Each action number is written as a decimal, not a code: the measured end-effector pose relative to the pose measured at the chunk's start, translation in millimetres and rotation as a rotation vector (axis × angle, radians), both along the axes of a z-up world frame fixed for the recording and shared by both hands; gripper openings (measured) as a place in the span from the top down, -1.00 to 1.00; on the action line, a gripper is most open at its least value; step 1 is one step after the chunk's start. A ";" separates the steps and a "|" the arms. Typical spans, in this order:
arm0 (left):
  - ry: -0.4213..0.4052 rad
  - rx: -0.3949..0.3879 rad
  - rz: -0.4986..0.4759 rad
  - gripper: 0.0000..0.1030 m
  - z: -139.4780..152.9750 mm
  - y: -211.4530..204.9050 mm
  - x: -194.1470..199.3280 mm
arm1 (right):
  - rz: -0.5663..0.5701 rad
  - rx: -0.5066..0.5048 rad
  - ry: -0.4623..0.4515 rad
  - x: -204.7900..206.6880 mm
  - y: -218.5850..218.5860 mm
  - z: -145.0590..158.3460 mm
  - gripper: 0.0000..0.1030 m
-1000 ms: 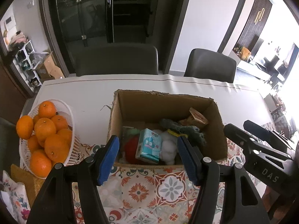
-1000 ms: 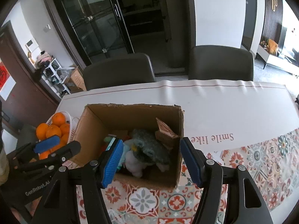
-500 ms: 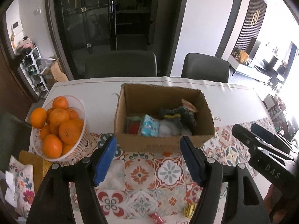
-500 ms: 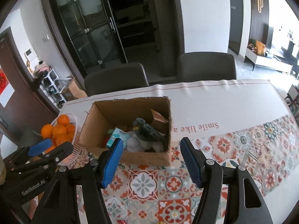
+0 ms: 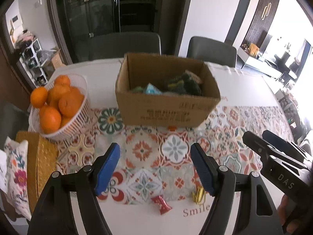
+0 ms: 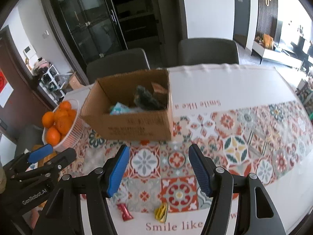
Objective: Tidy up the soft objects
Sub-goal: 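Move both tools back toward the red candy and yellow flip-flop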
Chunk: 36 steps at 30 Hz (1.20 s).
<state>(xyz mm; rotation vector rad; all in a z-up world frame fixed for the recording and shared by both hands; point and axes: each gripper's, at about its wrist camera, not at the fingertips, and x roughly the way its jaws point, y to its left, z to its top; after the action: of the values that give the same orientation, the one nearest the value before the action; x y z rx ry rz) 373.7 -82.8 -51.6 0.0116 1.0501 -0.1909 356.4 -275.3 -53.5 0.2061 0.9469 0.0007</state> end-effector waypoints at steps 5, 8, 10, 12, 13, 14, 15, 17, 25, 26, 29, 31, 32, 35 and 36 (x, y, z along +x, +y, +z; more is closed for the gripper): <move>0.063 -0.011 -0.001 -0.56 -21.8 1.6 -12.7 | -0.002 0.005 0.034 -15.8 1.4 -19.2 -0.25; 0.090 -0.001 0.005 -0.56 -33.6 2.9 -19.7 | -0.001 0.022 0.067 -22.8 3.0 -33.0 -0.24; 0.117 -0.006 -0.001 -0.56 -42.0 3.2 -23.6 | -0.004 0.027 0.086 -28.1 4.2 -41.7 -0.24; 0.143 -0.005 0.002 -0.56 -50.9 3.2 -28.3 | -0.004 0.036 0.104 -32.4 4.5 -50.4 -0.24; 0.154 -0.006 0.000 -0.56 -55.5 3.5 -30.2 | -0.003 0.043 0.117 -34.3 4.5 -55.7 -0.24; 0.168 -0.004 0.000 -0.56 -60.7 3.3 -32.2 | -0.005 0.047 0.127 -36.4 5.1 -59.4 -0.24; 0.175 -0.002 0.002 -0.56 -64.4 3.1 -33.3 | -0.008 0.053 0.140 -37.8 4.9 -64.2 -0.24; 0.193 0.007 0.004 -0.56 -73.1 2.9 -36.8 | -0.012 0.068 0.170 -40.3 5.0 -74.0 -0.23; 0.257 0.012 0.004 -0.55 -98.0 1.5 -43.4 | -0.038 0.111 0.252 -45.3 0.5 -110.2 -0.20; 0.266 0.010 0.002 -0.55 -101.0 1.5 -43.8 | -0.043 0.126 0.266 -45.5 0.0 -113.5 -0.19; 0.305 -0.002 0.000 -0.55 -112.4 1.0 -44.1 | -0.054 0.170 0.303 -44.6 -1.6 -124.2 -0.16; 0.333 -0.004 0.001 -0.55 -121.5 1.0 -44.3 | -0.058 0.189 0.327 -44.2 -2.5 -132.9 -0.11; 0.343 0.001 0.001 -0.55 -126.5 0.6 -44.2 | -0.061 0.202 0.341 -43.8 -2.9 -137.4 -0.08; 0.380 -0.007 0.003 -0.54 -138.6 0.8 -44.5 | -0.069 0.240 0.384 -43.9 -2.7 -152.9 -0.03; 0.394 -0.010 0.005 -0.52 -143.1 0.8 -44.8 | -0.070 0.250 0.394 -44.2 -2.5 -157.1 -0.02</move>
<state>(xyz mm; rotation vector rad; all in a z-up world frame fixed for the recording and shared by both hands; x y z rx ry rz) 329.0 -82.0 -194.7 -0.0390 1.4414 -0.1981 312.2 -277.8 -210.6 0.4829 1.3326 0.0140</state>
